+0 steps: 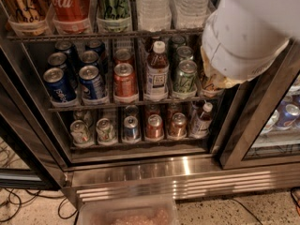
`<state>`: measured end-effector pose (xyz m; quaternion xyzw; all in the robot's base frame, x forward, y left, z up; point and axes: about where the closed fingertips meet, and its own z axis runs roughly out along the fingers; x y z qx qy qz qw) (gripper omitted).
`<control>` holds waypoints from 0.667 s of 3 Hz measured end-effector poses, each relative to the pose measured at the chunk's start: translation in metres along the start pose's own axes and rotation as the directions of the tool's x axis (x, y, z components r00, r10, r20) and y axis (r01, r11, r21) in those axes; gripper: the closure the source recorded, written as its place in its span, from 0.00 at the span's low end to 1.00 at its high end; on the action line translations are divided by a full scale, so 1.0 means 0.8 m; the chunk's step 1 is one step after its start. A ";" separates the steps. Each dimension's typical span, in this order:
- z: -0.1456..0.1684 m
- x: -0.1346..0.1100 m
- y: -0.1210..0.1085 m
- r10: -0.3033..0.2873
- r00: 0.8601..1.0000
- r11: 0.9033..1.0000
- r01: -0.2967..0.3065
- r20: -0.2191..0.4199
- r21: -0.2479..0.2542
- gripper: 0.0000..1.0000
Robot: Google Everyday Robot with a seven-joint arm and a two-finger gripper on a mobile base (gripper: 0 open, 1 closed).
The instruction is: Pick orange can from top shelf of fridge
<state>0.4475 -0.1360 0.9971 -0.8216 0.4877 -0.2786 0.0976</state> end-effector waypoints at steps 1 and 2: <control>-0.008 0.019 0.001 -0.087 0.992 0.996 0.088 -0.093 0.002 0.88; -0.015 0.019 -0.001 -0.086 0.991 0.996 0.088 -0.098 0.012 1.00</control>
Offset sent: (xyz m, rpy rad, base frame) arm 0.0017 -0.0129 0.0079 -0.1187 -0.0369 0.0376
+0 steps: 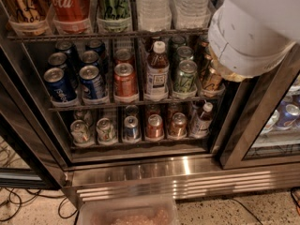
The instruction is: Pick orange can from top shelf of fridge
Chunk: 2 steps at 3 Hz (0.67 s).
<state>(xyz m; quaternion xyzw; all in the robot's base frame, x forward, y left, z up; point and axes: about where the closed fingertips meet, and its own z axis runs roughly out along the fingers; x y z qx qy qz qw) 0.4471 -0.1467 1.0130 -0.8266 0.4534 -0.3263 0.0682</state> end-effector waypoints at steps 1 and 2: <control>0.000 0.000 0.000 -0.001 1.000 1.000 0.001 -0.001 0.000 1.00; 0.000 0.000 0.000 -0.001 1.000 1.000 0.001 -0.001 0.000 1.00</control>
Offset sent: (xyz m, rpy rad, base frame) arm 0.0410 0.0446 0.0002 -0.5608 -0.2268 0.4998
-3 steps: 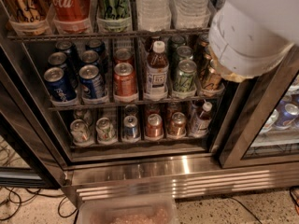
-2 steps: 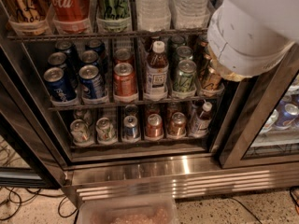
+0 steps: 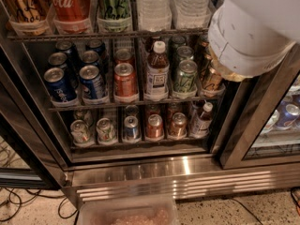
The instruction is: Pick orange can from top shelf of fridge
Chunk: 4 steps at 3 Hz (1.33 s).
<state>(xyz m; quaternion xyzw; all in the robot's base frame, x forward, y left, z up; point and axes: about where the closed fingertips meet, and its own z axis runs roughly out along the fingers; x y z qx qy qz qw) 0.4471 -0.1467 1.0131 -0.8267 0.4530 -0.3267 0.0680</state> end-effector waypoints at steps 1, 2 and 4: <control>0.000 0.000 0.000 0.000 1.000 1.000 0.000 0.000 0.000 1.00; 0.000 0.000 0.000 0.000 1.000 1.000 0.000 0.000 0.000 1.00; 0.019 0.043 -0.044 -0.305 0.927 0.939 0.332 -0.218 0.095 1.00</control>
Offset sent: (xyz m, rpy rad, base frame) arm 0.0313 -0.0213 0.0015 -0.0852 -0.0721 0.1049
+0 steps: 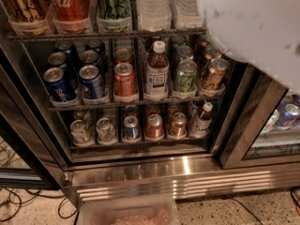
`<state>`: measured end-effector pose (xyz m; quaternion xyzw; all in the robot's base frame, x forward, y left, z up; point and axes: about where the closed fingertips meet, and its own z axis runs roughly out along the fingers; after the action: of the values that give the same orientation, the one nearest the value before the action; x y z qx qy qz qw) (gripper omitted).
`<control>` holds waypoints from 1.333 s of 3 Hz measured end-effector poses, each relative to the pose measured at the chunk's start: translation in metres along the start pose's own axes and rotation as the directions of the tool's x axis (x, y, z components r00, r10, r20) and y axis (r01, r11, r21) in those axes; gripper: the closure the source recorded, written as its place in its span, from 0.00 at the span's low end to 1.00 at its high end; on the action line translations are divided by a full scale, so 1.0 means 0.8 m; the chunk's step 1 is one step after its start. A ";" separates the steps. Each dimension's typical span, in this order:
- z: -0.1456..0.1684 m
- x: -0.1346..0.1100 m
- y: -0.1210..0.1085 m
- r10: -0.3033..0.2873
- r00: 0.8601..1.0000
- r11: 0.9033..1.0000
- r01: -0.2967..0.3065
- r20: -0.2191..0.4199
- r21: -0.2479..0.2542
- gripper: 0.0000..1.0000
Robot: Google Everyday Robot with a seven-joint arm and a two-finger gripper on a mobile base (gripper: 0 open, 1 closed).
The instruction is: Pick orange can from top shelf of fridge
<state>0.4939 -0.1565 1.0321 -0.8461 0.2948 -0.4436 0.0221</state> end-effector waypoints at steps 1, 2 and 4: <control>0.019 0.007 -0.028 -0.151 0.985 0.988 0.153 -0.087 0.025 1.00; 0.007 0.015 -0.031 -0.152 0.982 0.987 0.157 -0.113 0.031 1.00; -0.025 -0.013 -0.036 -0.260 0.942 0.942 0.296 -0.212 0.160 1.00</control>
Offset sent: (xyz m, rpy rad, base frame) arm 0.0219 0.0110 0.0016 -0.1290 -0.0477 0.0820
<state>0.4878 -0.1230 1.0449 -0.8277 0.1290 -0.5460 0.0117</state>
